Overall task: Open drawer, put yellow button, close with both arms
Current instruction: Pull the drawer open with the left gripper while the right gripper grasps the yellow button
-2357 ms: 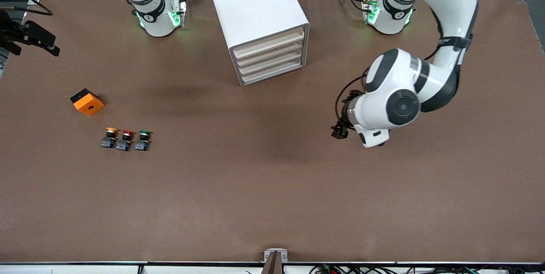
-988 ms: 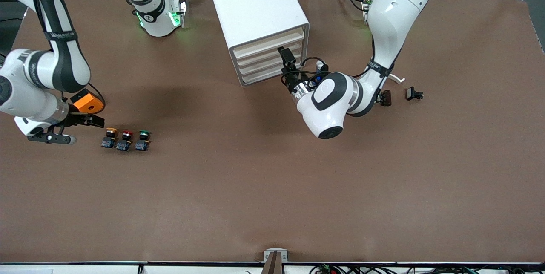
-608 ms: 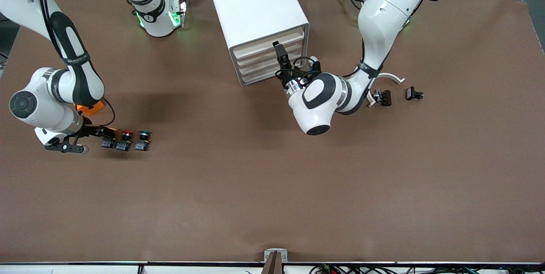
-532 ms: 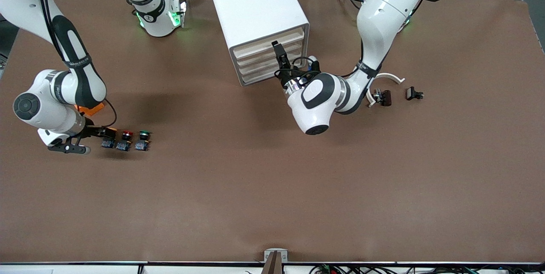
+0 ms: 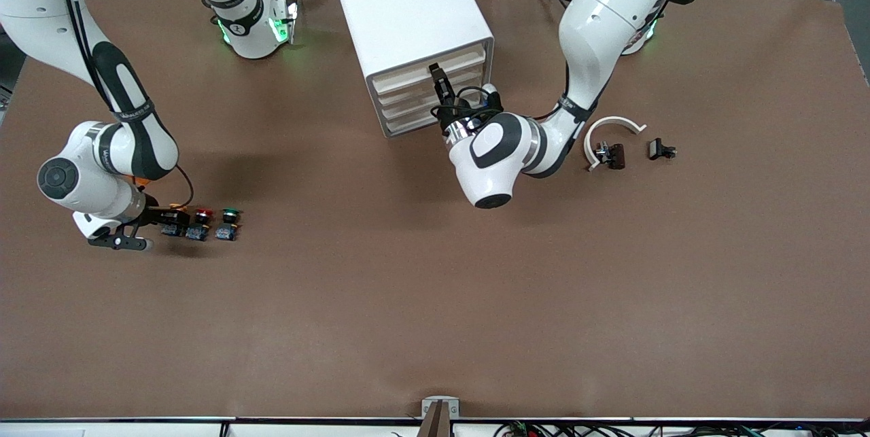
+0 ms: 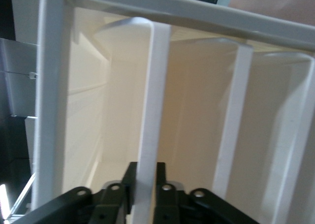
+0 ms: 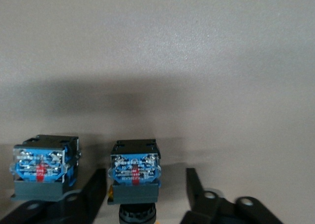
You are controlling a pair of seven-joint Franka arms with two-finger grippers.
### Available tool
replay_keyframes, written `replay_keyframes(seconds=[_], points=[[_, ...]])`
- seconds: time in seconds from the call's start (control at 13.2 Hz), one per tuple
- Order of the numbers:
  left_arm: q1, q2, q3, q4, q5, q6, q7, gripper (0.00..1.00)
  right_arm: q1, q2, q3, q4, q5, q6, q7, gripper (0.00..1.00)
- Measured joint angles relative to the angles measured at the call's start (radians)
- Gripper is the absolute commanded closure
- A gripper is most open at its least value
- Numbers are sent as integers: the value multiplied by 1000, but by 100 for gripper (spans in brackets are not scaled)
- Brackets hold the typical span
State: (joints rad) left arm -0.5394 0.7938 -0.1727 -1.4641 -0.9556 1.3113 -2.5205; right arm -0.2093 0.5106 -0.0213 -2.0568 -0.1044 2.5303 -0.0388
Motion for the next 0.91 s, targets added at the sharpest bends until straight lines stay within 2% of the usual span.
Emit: replay_keyframes(seconds=[0.15,0.23,0.61,0.91], points=[[0,0,0,3,0,-2,17,100,0,6,0,9,0,0,0,63],[0,0,1,3,0,-2,23,100,0,11,0,11,0,0,0,65],[28,0,9,4,0,-3,41,100,0,13,3,24,0,-34,0,68],[89,0,45,21,-5,-4,68,100,4,-42,20,55,0,-218,0,68]])
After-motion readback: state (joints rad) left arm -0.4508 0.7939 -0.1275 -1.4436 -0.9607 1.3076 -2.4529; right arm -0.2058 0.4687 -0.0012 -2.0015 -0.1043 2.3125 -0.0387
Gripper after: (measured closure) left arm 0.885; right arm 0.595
